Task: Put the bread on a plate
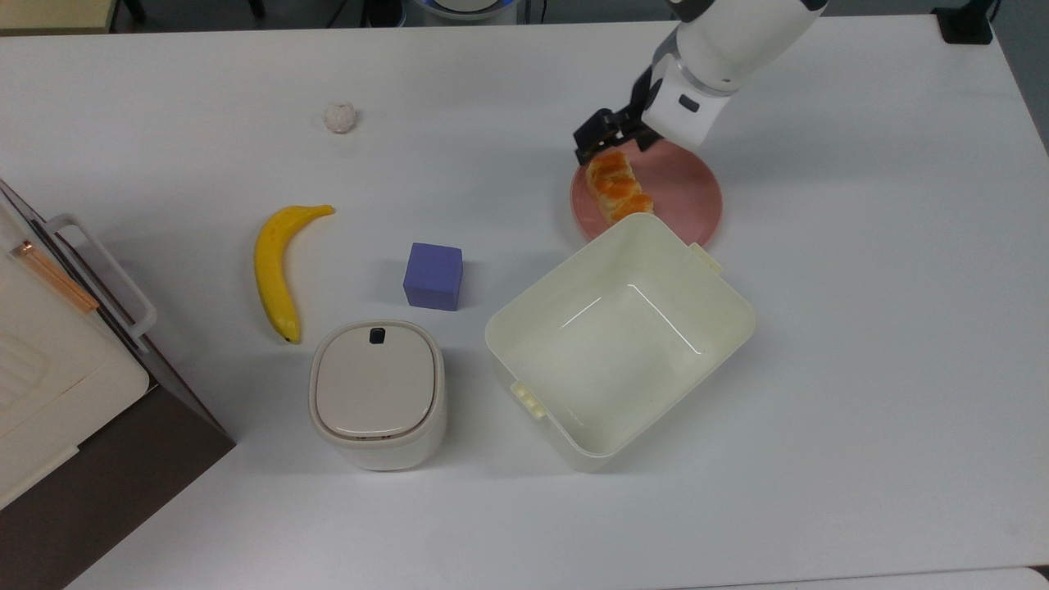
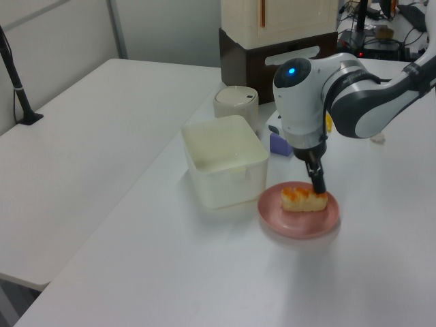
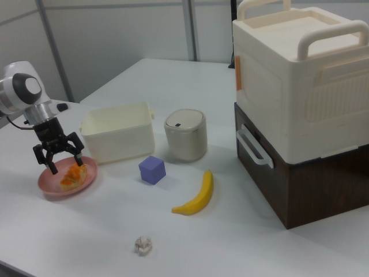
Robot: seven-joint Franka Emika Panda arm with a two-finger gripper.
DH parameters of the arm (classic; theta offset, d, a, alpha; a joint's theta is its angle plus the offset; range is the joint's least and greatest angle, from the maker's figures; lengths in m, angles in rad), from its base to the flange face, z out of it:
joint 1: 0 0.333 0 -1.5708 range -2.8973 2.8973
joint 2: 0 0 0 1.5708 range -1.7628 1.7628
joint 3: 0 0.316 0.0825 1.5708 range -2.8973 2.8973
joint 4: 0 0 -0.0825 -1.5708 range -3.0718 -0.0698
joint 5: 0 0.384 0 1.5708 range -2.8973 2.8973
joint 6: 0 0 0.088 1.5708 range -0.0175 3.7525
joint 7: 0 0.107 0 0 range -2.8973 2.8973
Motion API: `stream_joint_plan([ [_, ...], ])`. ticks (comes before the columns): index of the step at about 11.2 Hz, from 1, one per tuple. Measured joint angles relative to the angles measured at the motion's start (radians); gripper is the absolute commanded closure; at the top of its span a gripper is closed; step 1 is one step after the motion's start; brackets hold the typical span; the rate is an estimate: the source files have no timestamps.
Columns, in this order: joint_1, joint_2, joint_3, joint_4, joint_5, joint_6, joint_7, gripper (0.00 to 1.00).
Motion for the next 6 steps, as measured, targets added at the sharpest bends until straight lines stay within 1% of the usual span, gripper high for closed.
stream_joint_plan([
  [2,-0.048,-0.009,-0.003,0.000,-0.038,-0.096,-0.200,0.00],
  [4,-0.126,-0.035,-0.013,0.004,-0.065,-0.148,-0.385,0.00],
  [5,-0.168,-0.066,-0.032,0.011,-0.065,-0.150,-0.436,0.00],
  [6,-0.203,-0.097,-0.051,0.024,-0.055,-0.150,-0.456,0.00],
])
